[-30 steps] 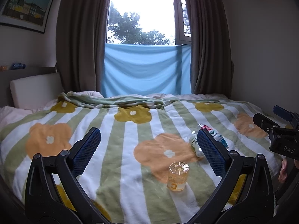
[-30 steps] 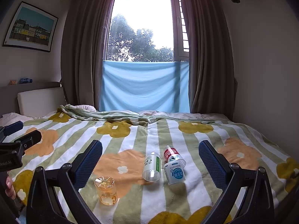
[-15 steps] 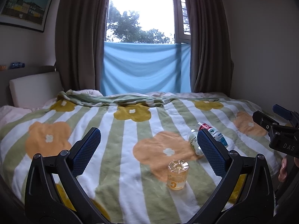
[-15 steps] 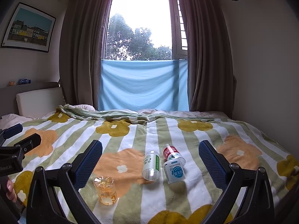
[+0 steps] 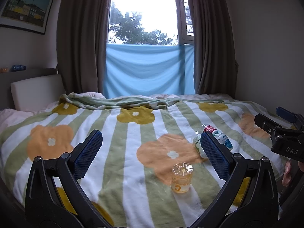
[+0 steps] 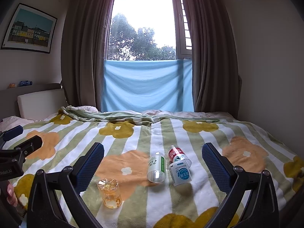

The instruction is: Flip cup upside down

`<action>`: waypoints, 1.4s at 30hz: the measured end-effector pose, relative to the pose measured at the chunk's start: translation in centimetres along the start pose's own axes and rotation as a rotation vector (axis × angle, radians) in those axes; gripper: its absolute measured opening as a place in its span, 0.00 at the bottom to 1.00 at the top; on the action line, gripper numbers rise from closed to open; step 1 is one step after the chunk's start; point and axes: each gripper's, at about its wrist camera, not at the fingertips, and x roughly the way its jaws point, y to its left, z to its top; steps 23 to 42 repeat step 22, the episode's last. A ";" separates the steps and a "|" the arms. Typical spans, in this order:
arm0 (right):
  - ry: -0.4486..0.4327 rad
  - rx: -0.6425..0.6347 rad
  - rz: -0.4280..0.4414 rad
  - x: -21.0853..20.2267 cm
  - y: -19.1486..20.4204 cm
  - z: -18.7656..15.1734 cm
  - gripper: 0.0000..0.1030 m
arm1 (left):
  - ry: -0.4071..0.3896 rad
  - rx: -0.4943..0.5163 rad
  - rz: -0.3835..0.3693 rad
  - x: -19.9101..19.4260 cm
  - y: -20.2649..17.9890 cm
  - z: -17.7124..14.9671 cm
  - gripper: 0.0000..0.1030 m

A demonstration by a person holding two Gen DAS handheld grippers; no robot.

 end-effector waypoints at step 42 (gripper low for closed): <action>0.012 0.000 0.018 -0.2 1.6 -0.6 1.00 | -0.067 0.033 0.034 -1.2 0.6 0.6 1.00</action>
